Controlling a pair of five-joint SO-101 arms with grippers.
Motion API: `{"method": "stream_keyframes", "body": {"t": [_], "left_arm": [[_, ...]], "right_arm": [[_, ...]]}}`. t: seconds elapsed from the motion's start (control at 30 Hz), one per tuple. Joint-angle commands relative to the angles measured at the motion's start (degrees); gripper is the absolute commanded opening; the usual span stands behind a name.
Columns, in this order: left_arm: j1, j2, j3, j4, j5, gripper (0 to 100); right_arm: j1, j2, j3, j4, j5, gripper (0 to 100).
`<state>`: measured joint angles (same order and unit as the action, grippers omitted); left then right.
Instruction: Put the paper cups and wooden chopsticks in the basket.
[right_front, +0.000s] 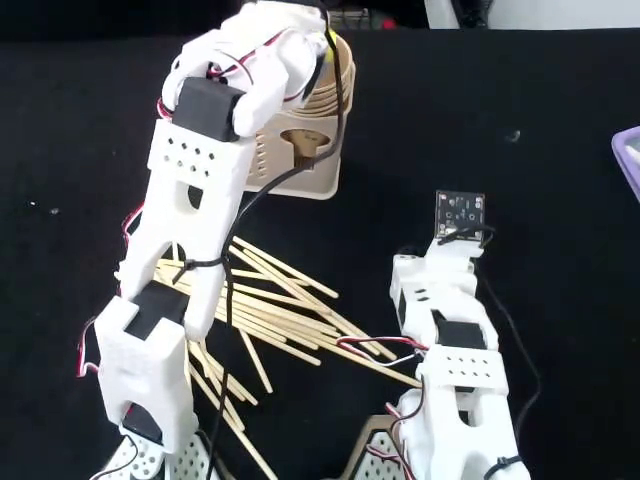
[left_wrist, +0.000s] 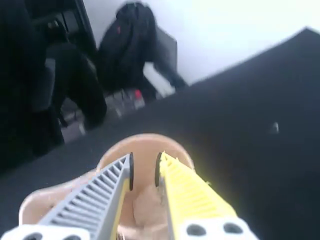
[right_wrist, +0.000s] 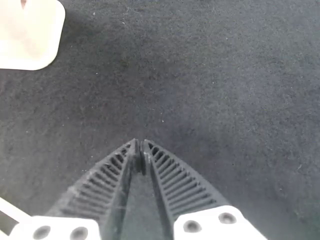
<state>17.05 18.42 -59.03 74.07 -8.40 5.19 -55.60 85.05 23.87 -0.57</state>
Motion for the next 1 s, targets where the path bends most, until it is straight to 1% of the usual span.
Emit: {"method": "stream_keyframes", "body": {"t": [0.0, 0.1, 0.2, 0.3, 0.37, 0.5, 0.67, 0.8, 0.93, 0.97], "left_arm": [[0.6, -0.5, -2.0, 7.0, 0.7, 11], [1.2, 1.1, -2.2, 9.1, 0.7, 11], [1.5, 2.7, -2.1, 9.1, 0.7, 11], [2.5, 4.8, -2.8, 8.1, 0.7, 11], [2.9, 5.5, -3.5, 5.9, 0.7, 10], [3.3, 4.9, -9.5, 3.3, 0.7, 10], [2.3, 4.9, -17.8, 3.6, 0.6, 10], [-0.4, 4.8, -24.6, 9.5, 0.7, 10], [-3.6, 4.8, -36.4, 21.5, 0.4, 10], [-4.4, 4.7, -36.9, 24.6, 0.4, 10]], "right_arm": [[-1.1, -1.2, -0.1, -1.1, 0.5, 1.2], [-1.1, -1.2, -0.1, -1.1, 0.5, 1.2], [-1.1, -1.2, -0.1, -1.1, 0.5, 1.2], [-1.1, -1.2, -0.1, -1.1, 0.5, 1.2], [-1.1, -1.2, -0.1, -1.1, 0.5, 1.2], [-1.1, -1.2, -0.1, -1.1, 0.5, 1.2], [-1.1, -1.2, -0.1, -1.1, 0.5, 1.2], [-1.1, -1.2, -0.1, -1.1, 0.5, 1.2], [-1.1, -1.2, -0.1, -1.1, 0.5, 1.2], [-1.1, -1.2, -0.1, -1.1, 0.5, 1.2]]}}
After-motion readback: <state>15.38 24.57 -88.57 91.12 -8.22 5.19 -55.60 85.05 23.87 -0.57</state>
